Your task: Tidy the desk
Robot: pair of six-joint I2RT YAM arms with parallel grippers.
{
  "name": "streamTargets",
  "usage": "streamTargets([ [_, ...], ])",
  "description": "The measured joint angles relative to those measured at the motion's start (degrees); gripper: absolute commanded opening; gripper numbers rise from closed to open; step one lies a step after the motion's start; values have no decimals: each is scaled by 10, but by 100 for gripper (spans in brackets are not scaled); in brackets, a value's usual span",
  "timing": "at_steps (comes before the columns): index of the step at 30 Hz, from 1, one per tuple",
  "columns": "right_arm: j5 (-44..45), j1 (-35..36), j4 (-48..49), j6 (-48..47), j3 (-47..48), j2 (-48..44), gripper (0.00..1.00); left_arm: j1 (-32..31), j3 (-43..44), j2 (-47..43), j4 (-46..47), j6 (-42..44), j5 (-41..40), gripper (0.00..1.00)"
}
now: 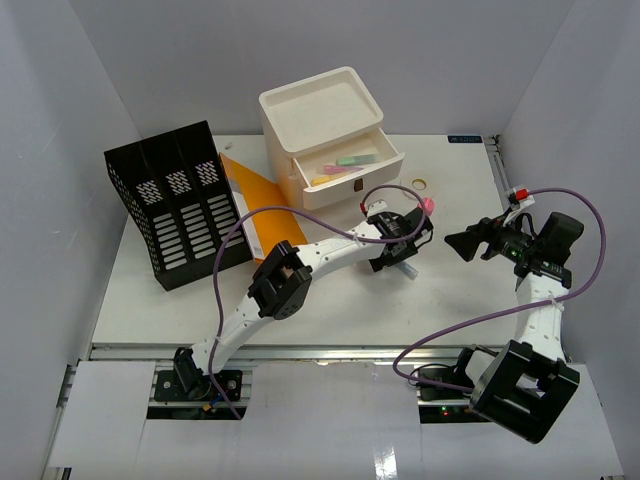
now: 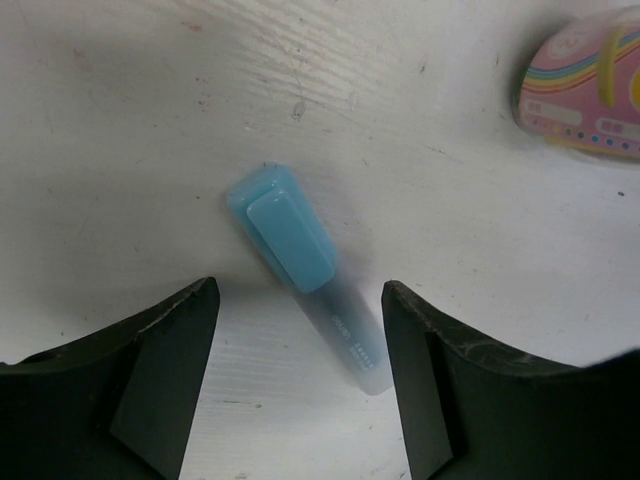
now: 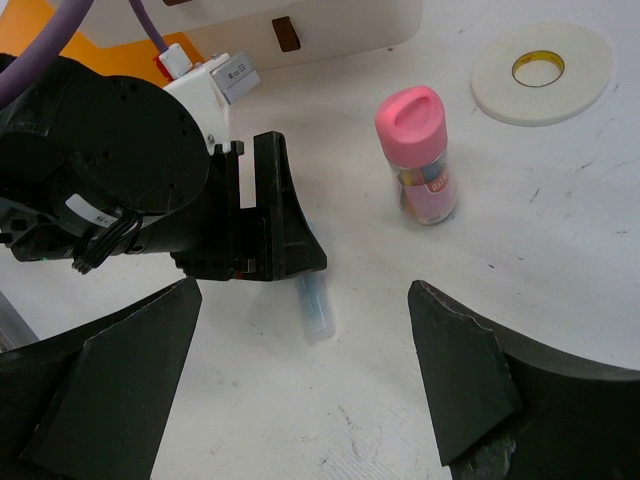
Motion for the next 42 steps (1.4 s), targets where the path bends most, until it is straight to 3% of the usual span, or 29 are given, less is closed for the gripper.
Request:
streamTargets([
  [10,0,0,0,0,0,0,91,18,25,19,3,70,36,71],
  [25,0,-4,1,0,0,0,91,-4,-160,-71,50,209,-72,65],
  [31,0,-6,1,0,0,0,90,-4,-176,-80,68,223,-69,64],
  [34,0,-7,1,0,-1,0,90,0,-182,-84,75,231,-53,52],
  [41,0,-8,1,-1,-1,0,91,7,-190,-92,75,218,-28,49],
  [42,0,-9,1,-1,-1,1,90,6,-192,-92,76,216,-28,45],
])
